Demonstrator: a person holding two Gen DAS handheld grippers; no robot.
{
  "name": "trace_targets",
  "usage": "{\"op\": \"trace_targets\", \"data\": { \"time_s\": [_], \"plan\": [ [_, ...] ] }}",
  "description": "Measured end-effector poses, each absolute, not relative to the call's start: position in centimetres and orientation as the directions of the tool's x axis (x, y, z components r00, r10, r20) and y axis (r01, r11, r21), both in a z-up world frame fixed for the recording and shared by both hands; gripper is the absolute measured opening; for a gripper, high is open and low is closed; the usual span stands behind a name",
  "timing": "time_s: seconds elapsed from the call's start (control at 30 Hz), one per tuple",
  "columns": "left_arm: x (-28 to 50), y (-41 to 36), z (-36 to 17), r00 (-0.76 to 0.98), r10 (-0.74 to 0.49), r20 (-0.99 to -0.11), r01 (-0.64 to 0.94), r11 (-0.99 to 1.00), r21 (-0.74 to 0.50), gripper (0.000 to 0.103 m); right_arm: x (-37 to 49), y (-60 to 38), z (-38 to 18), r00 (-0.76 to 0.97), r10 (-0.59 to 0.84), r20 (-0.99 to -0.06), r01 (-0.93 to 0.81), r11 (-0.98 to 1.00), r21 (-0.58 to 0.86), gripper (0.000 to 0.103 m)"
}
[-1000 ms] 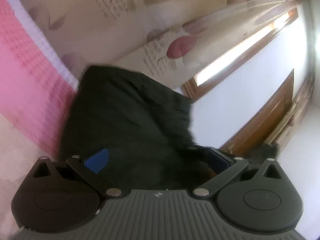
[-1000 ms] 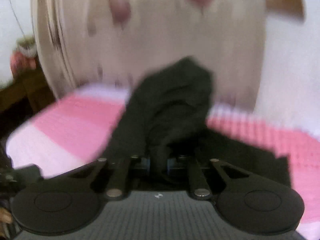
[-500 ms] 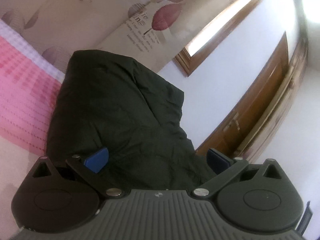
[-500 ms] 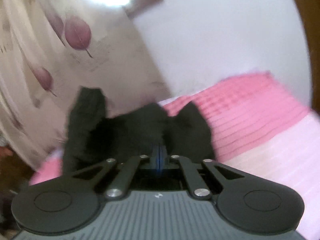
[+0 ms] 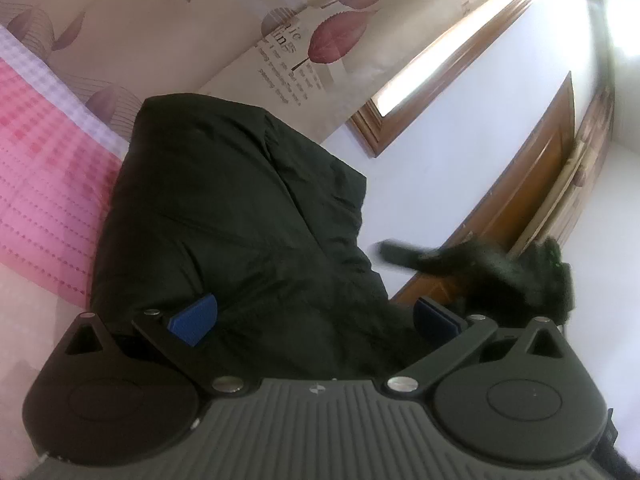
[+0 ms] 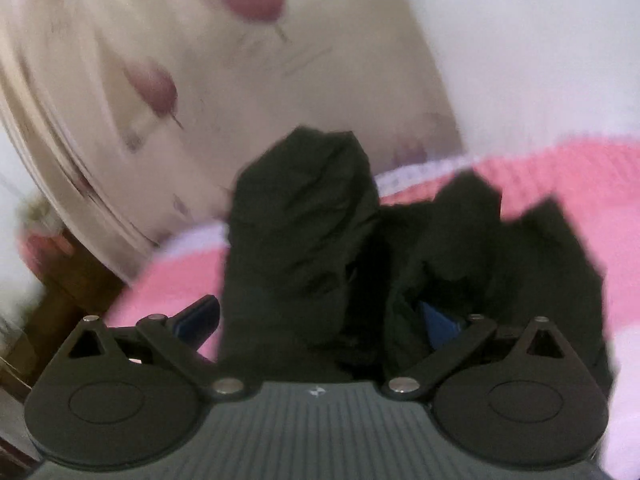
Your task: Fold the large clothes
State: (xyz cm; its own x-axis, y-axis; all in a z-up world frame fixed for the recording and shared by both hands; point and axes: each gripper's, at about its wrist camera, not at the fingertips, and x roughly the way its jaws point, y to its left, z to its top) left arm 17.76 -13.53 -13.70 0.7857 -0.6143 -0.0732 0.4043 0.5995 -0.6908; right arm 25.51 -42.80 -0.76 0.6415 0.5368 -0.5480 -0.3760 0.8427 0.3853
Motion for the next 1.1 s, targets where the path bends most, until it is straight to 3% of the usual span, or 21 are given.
{"op": "trace_targets", "data": {
  "time_s": [0.03,0.07,0.13,0.2,0.3,0.37,0.47,0.6,0.67,0.73,0.77,0.83,0.87,0.9,1.03,1.1],
  "plan": [
    [17.7,-13.6,-13.7,0.789,-0.610,-0.074,0.404,0.606,-0.686,0.103,25.9,-41.4,-1.3,0.638,0.493,-0.591,-0.407,0.868,0.284,0.054],
    [17.6,-13.6,-13.6,0.787,-0.612,-0.080,0.404,0.609,-0.682,0.103,26.1,-40.0,-1.9,0.638,0.461,-0.617,-0.444,0.875,0.195,0.042],
    [17.4,-13.3,-13.1,0.789,-0.608,-0.087,0.391,0.607,-0.692,0.103,25.7,-38.2,-1.8,0.643,0.422,-0.639,-0.498,0.864,0.069,0.035],
    [17.3,-12.5,-12.4,0.799,-0.595,-0.087,0.366,0.596,-0.715,0.103,25.0,-38.1,0.5,0.662,0.435,-0.610,-0.524,0.851,0.038,0.022],
    [16.9,-11.4,-11.4,0.835,-0.546,-0.067,0.320,0.582,-0.747,0.103,23.8,-40.6,4.7,0.741,0.468,-0.482,-0.504,0.861,0.062,0.011],
    [17.0,-11.4,-10.7,0.839,-0.540,-0.066,0.325,0.595,-0.735,0.103,23.8,-42.9,5.2,0.780,0.438,-0.447,-0.445,0.890,0.096,0.007],
    [17.1,-12.3,-10.1,0.835,-0.545,-0.077,0.357,0.642,-0.679,0.103,24.1,-46.7,3.0,0.802,0.370,-0.469,-0.341,0.928,0.150,0.000],
    [18.0,-13.0,-11.3,0.817,-0.568,-0.099,0.356,0.633,-0.688,0.103,24.4,-53.0,-2.1,0.774,0.351,-0.526,-0.203,0.926,0.319,0.000],
    [18.6,-13.7,-12.1,0.808,-0.575,-0.129,0.363,0.658,-0.659,0.103,23.3,-55.0,-3.3,0.783,0.403,-0.474,-0.186,0.879,0.440,0.000],
    [18.3,-13.7,-12.7,0.811,-0.576,-0.101,0.383,0.654,-0.653,0.103,23.3,-55.4,-2.8,0.757,0.477,-0.446,-0.208,0.824,0.527,0.001],
    [18.2,-13.7,-12.9,0.812,-0.576,-0.093,0.384,0.648,-0.657,0.103,23.6,-55.1,-2.3,0.738,0.504,-0.449,-0.215,0.806,0.551,0.006],
    [18.2,-13.6,-13.0,0.815,-0.572,-0.087,0.379,0.641,-0.667,0.103,24.5,-53.3,-1.2,0.684,0.550,-0.479,-0.240,0.790,0.564,0.037],
    [18.1,-13.6,-13.1,0.816,-0.572,-0.084,0.377,0.636,-0.674,0.103,24.4,-52.1,-1.2,0.656,0.569,-0.495,-0.258,0.786,0.562,0.090],
    [18.2,-13.6,-13.1,0.816,-0.572,-0.081,0.375,0.631,-0.679,0.103,24.6,-50.8,-0.7,0.632,0.589,-0.504,-0.277,0.779,0.563,0.103],
    [17.9,-13.8,-13.1,0.817,-0.570,-0.086,0.376,0.640,-0.670,0.103,25.1,-46.5,-0.2,0.541,0.668,-0.512,-0.357,0.733,0.579,0.103],
    [17.9,-13.7,-13.2,0.816,-0.571,-0.087,0.377,0.641,-0.668,0.103,25.5,-43.9,-0.3,0.540,0.635,-0.552,-0.397,0.770,0.499,0.103]
  ]
}}
